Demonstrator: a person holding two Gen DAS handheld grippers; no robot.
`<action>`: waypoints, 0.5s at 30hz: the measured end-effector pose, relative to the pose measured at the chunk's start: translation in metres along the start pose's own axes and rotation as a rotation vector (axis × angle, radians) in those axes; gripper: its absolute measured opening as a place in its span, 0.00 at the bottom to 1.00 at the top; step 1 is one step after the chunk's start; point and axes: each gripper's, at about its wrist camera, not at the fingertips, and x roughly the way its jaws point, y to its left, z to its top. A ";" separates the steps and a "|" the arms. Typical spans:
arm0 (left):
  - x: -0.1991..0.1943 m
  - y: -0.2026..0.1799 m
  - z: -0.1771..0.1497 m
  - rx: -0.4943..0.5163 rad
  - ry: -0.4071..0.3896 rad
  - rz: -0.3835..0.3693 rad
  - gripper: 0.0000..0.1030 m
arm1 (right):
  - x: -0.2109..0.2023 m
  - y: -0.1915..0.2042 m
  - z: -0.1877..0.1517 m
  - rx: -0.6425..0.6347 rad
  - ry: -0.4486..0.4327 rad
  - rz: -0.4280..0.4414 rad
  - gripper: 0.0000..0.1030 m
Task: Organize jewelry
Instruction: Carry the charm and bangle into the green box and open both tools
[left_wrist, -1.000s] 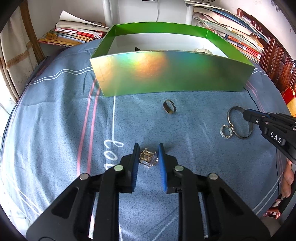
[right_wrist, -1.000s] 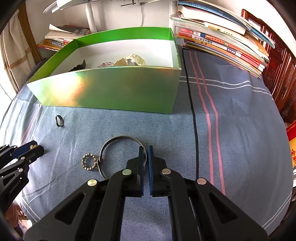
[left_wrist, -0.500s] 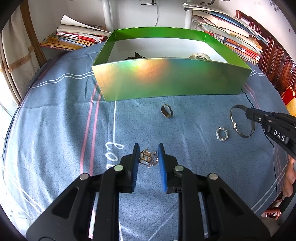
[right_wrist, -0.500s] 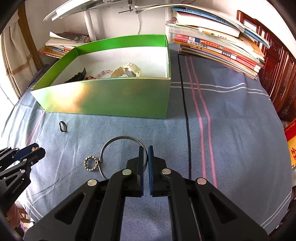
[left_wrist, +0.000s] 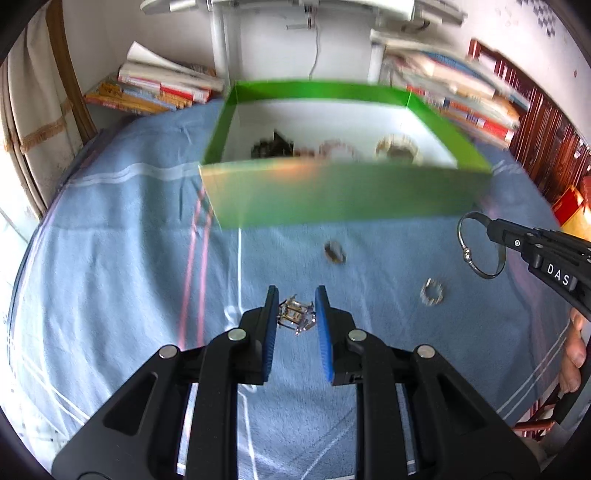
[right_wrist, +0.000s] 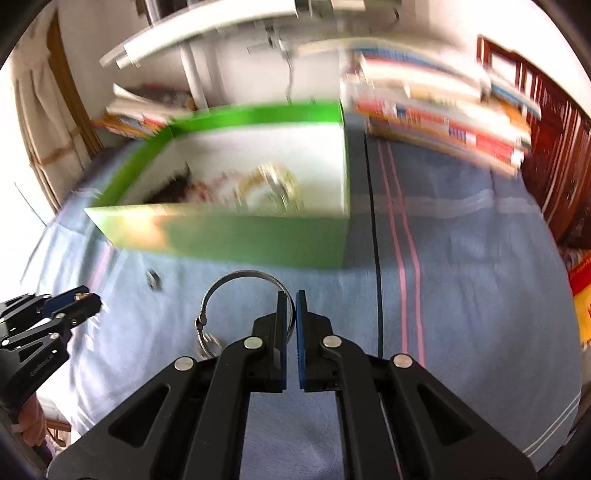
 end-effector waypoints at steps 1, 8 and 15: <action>-0.004 0.001 0.005 -0.002 -0.012 -0.006 0.20 | -0.008 0.001 0.009 -0.011 -0.036 0.004 0.05; -0.033 0.008 0.065 0.010 -0.147 -0.014 0.20 | -0.029 -0.004 0.066 -0.030 -0.180 -0.011 0.05; 0.007 0.011 0.137 -0.021 -0.121 -0.037 0.20 | 0.044 -0.014 0.120 0.005 -0.105 -0.025 0.05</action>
